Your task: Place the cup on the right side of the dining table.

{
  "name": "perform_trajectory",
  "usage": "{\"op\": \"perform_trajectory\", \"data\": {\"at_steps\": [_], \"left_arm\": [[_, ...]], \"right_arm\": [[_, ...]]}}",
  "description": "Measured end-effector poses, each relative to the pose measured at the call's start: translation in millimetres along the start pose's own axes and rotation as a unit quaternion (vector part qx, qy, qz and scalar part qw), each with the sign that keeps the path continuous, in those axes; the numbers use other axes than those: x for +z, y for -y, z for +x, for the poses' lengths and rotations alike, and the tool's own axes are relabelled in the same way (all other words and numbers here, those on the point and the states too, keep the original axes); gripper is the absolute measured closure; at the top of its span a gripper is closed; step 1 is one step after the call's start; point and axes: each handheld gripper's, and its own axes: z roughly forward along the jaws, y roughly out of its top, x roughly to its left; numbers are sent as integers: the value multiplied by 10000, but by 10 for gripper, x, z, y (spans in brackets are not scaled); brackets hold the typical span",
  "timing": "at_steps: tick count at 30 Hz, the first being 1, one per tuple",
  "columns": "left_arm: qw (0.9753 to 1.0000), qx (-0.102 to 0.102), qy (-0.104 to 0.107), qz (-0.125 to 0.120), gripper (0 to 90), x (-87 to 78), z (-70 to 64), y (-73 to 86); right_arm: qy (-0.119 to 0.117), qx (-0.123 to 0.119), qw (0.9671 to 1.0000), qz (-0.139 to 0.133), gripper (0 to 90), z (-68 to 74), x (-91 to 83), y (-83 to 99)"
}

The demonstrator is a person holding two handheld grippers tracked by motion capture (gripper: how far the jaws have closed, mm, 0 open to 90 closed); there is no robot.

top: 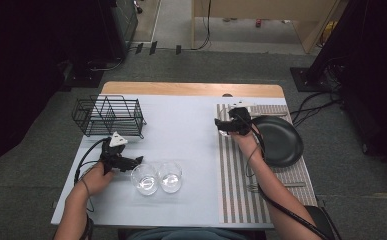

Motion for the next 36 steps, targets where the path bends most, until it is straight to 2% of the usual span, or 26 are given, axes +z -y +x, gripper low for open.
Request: {"op": "perform_trajectory", "data": {"at_steps": [13,19,36], "left_arm": [[10000,0,0,-6,0,1,-1,1],[10000,0,2,-5,0,0,0,1],[10000,-3,2,-2,0,0,0,0]], "right_arm": [[11,-41,10000,-38,169,8,-46,-29],[43,-132,9999,-28,168,14,-77,-46],[-19,-94,9998,-187,163,2,-198,-105]]}}
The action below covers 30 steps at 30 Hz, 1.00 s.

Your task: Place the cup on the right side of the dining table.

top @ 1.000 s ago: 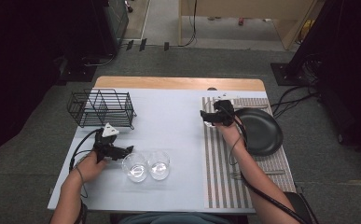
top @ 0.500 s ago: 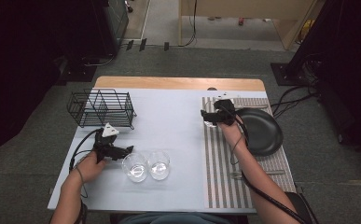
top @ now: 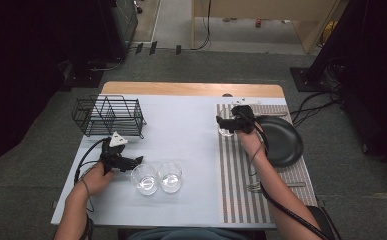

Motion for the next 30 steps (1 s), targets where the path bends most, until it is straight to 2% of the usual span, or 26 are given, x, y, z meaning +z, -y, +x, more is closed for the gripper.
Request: {"op": "perform_trajectory", "data": {"at_steps": [8,23,30], "left_arm": [[10000,1,0,2,0,0,0,0],[10000,2,0,3,0,0,0,0],[10000,2,1,5,0,-1,0,0]], "right_arm": [[24,-63,10000,-22,161,5,-45,-24],[-111,-51,9999,-93,135,-37,-155,-60],[-164,-183,9996,-110,109,-16,-213,-81]]}}
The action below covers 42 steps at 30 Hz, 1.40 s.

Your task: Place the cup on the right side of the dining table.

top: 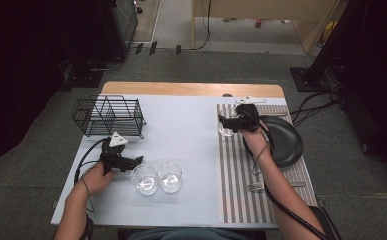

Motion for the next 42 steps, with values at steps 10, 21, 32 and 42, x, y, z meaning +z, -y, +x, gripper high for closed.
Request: {"op": "perform_trajectory", "data": {"at_steps": [10,21,32,42], "left_arm": [[10000,2,-2,-1,0,0,0,0],[10000,0,-1,-1,0,0,0,0],[10000,1,-1,-1,0,0,0,0],[10000,6,-5,-2,0,0,0,0]], "right_arm": [[-25,-121,9999,-45,103,41,-72,-22],[-173,-121,9997,-105,110,92,-126,-12],[-168,-178,9996,-168,143,154,-185,0],[-215,-182,9994,-179,158,182,-244,-10]]}}
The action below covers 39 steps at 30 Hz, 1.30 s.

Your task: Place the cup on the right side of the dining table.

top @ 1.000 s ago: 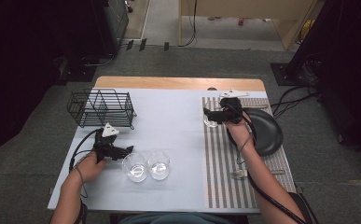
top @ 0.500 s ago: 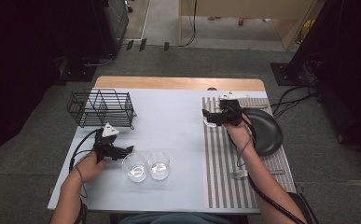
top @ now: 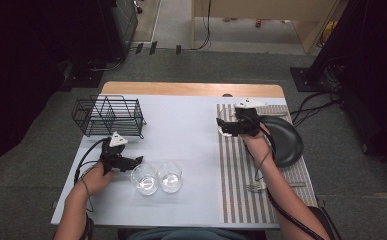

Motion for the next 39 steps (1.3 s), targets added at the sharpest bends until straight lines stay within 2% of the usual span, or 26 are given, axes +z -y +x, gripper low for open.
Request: {"op": "perform_trajectory", "data": {"at_steps": [3,16,39], "left_arm": [[10000,0,1,1,0,0,0,0],[10000,0,1,1,0,0,0,0],[10000,0,1,1,0,0,0,0]], "right_arm": [[-12,32,10000,-8,169,9,-8,3],[-88,-160,9998,-59,195,103,-61,-9],[-581,-527,9969,-21,212,318,-38,36]]}}
